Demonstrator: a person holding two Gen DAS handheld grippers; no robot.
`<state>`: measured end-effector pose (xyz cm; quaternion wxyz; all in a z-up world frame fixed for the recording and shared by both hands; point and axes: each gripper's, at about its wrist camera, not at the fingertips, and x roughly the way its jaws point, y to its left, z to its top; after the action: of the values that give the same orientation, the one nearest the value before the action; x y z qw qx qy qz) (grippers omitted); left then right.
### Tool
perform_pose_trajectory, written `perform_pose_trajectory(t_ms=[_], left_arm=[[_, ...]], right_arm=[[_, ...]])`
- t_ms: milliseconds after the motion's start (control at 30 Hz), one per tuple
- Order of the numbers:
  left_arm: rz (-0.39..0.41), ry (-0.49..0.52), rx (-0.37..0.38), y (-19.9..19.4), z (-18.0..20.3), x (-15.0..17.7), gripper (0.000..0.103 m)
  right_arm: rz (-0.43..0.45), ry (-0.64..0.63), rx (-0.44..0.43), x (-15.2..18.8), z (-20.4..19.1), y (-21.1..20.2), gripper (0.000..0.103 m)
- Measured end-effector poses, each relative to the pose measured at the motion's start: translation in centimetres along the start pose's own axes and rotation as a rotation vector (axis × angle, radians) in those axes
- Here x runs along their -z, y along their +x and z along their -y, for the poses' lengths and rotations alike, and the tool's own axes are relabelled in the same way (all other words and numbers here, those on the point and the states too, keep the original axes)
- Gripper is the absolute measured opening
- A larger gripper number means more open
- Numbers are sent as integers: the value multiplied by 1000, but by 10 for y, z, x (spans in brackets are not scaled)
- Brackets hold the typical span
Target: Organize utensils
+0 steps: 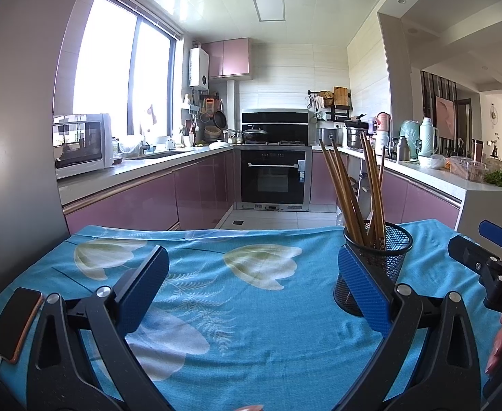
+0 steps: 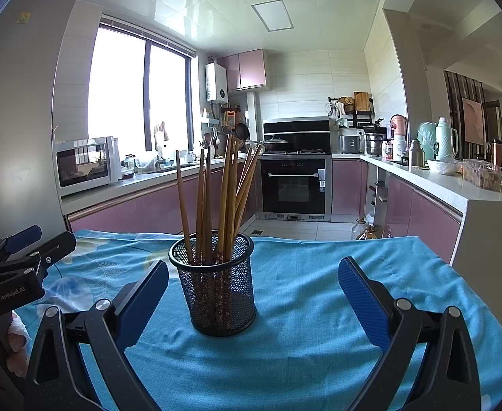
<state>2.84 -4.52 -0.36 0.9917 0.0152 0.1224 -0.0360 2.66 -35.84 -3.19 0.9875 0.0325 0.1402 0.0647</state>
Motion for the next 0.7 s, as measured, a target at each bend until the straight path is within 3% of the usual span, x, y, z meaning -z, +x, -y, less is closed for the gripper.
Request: perform_pose_trajectory(t_ms=[700], left_arm=[[-1,-1,0,0,2,3,97]], right_arm=[[-1,3,4,0,1,0,96]])
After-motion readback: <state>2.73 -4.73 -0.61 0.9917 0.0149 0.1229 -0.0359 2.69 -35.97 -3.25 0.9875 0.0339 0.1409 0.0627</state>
